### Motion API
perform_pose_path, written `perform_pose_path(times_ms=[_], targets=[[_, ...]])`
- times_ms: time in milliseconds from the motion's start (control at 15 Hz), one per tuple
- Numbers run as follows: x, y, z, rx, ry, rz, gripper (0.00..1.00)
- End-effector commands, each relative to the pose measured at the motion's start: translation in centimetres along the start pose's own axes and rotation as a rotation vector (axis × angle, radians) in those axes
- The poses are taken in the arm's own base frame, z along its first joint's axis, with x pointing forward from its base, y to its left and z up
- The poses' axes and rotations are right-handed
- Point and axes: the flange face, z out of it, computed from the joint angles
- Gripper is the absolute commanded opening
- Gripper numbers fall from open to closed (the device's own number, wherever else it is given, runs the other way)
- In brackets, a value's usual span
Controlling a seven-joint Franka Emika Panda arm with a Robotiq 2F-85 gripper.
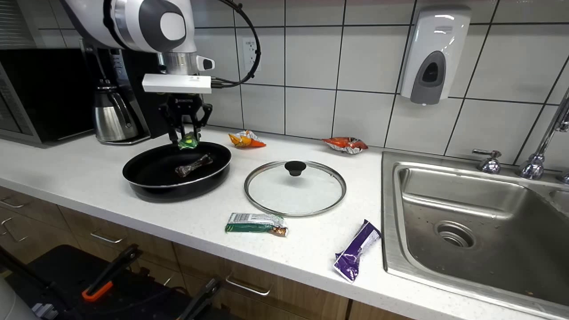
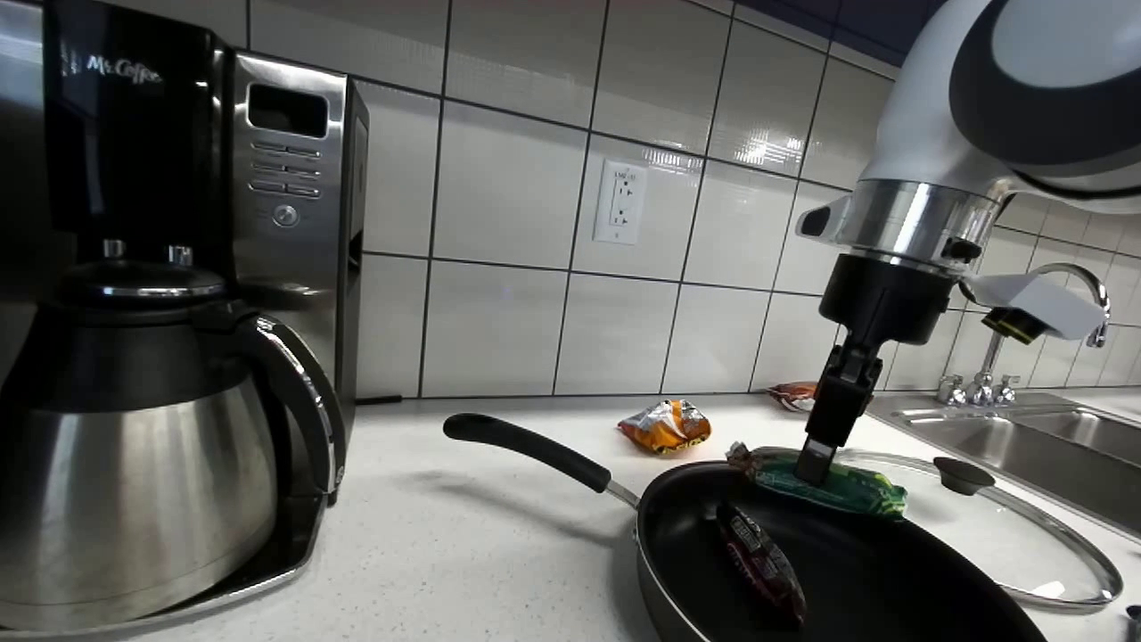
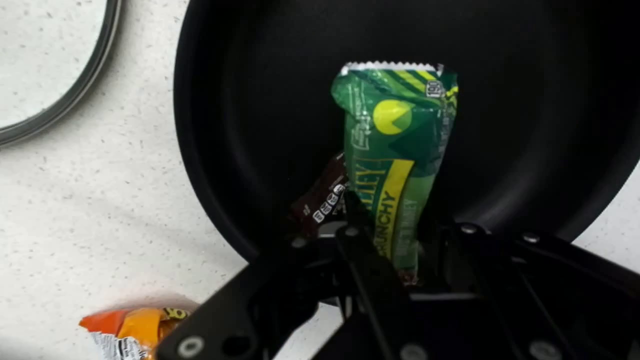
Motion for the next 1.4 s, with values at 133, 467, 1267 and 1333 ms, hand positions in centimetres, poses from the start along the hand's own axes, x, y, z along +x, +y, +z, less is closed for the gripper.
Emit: perform_pose_path(times_ms=[133, 467, 1267, 1333], targets=[[-1.3, -2.0, 0.8, 0.034, -0.016, -0.102, 0.08], [-1.5, -3.4, 2.1, 0.065, -0.027, -0.127, 0.08], [-0.8, -4.7, 2.7, 0.077, -0.019, -0.153, 0.92], [-0.7, -4.3, 2.6, 0.075, -0.014, -0.145, 0.98]])
